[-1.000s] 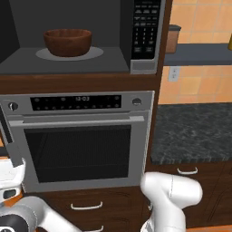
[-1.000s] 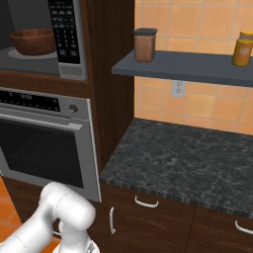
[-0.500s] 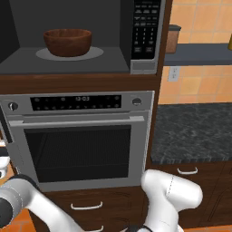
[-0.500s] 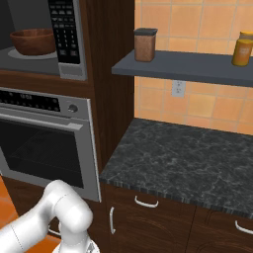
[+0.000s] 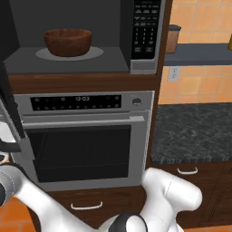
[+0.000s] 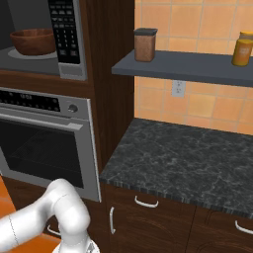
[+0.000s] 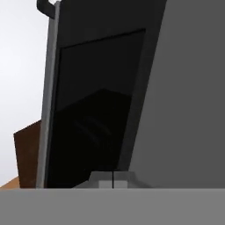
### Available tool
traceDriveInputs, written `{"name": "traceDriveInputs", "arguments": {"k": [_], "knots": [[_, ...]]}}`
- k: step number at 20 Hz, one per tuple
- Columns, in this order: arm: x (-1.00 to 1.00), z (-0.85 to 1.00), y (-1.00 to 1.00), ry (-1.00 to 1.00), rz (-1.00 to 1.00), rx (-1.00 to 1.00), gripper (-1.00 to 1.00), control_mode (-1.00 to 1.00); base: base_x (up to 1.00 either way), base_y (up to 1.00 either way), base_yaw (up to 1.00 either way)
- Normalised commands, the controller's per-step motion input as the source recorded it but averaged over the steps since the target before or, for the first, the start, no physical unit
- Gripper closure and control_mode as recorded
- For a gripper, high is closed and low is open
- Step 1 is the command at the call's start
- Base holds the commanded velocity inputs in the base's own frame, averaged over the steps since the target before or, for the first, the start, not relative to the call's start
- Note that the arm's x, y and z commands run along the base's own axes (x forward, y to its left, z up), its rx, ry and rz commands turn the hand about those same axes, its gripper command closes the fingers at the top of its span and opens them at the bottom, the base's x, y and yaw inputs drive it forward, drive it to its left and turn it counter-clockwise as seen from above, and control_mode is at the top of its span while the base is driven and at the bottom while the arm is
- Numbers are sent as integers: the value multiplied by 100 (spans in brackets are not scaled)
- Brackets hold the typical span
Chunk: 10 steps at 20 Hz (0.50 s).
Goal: Open the microwave, place the bowl with waffle inside the microwave, then close the microwave door and turn it on.
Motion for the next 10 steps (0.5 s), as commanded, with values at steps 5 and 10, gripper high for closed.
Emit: {"name": "traceDriveInputs", "arguments": {"k": [5,10], "knots": [[0,40,-100,0,0,44,100,-100,0,0,0],[0,68,-100,6,1,40,100,-100,0,0,0]]}}
